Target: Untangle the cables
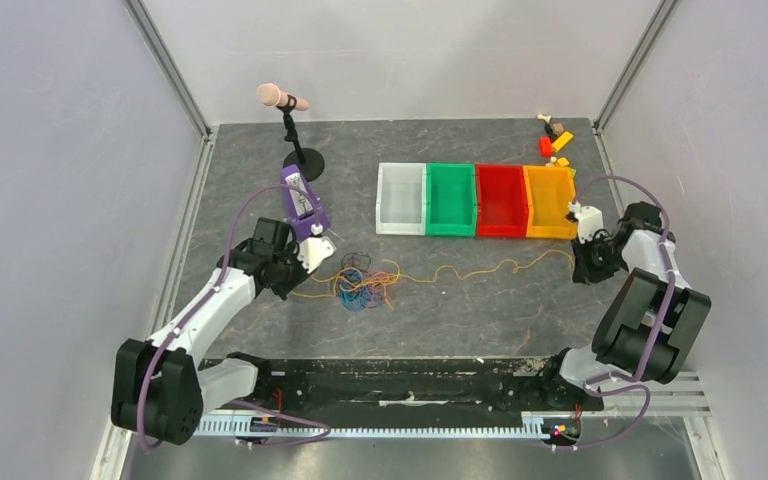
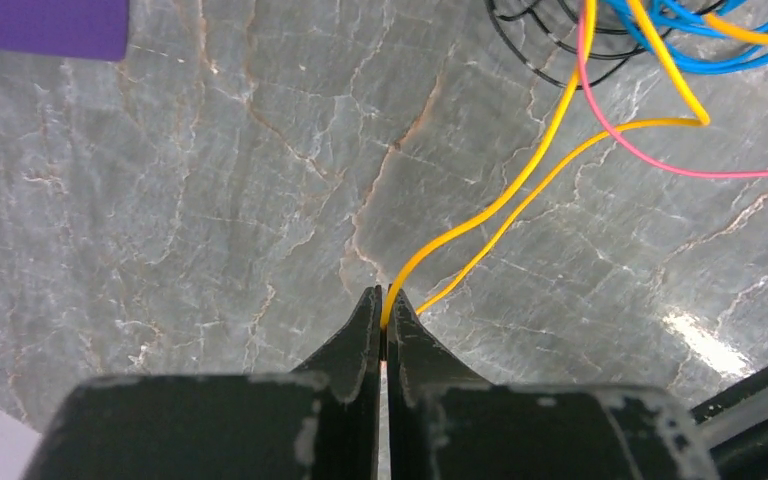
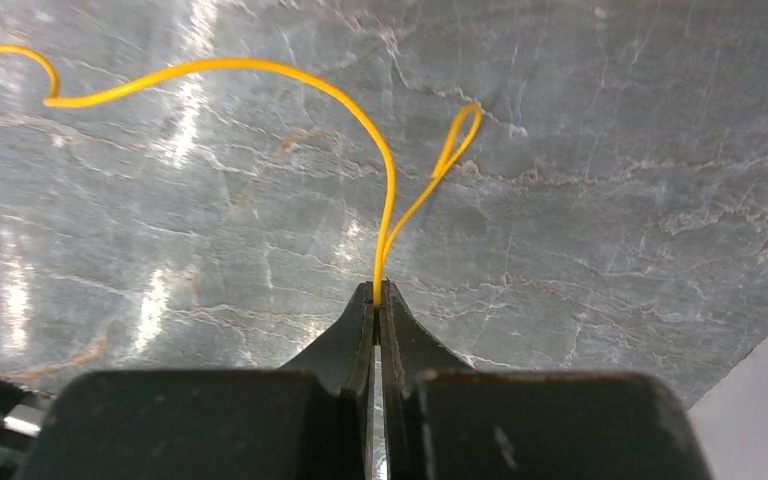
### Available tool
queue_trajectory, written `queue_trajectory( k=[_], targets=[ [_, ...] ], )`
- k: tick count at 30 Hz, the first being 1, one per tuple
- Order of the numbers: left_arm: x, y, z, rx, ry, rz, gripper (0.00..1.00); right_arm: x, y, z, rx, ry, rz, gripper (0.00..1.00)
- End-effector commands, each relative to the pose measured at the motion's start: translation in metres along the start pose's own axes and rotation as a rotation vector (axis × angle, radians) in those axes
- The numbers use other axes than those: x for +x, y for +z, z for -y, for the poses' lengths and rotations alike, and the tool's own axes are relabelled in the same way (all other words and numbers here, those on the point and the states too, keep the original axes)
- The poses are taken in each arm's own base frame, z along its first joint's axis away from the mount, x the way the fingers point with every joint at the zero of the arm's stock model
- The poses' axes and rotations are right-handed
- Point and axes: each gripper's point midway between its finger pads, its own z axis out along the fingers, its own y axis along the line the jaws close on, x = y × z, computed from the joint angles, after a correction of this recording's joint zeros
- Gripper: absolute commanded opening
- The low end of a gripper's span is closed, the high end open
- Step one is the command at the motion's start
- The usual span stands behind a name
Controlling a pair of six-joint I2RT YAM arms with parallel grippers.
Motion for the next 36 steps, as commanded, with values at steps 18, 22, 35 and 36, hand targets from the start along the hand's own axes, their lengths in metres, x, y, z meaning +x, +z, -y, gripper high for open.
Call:
queue_trajectory(
  k=[18, 22, 35, 36],
  targets=[
    [-0.268, -0.04, 0.106, 0.419, -0.069, 0.55, 0.79, -0.118, -0.056, -0.159, -0.471, -0.209, 0.312, 0.0],
    [-0.288, 0.0, 0.133, 0.48, -0.135, 0.502, 0.8, -0.112, -0.056, -0.161, -0.468, -0.209, 0.302, 0.0],
    [-0.305, 0.065, 0.153, 0.46, -0.258, 0.434, 0.35, -0.097, -0.054, -0.169, -0.491, -0.224, 0.287, 0.0],
    [-0.31, 0.057, 0.156, 0.487, -0.267, 0.459, 0.23, -0.097, -0.053, -0.169, -0.495, -0.221, 0.291, 0.0]
  ],
)
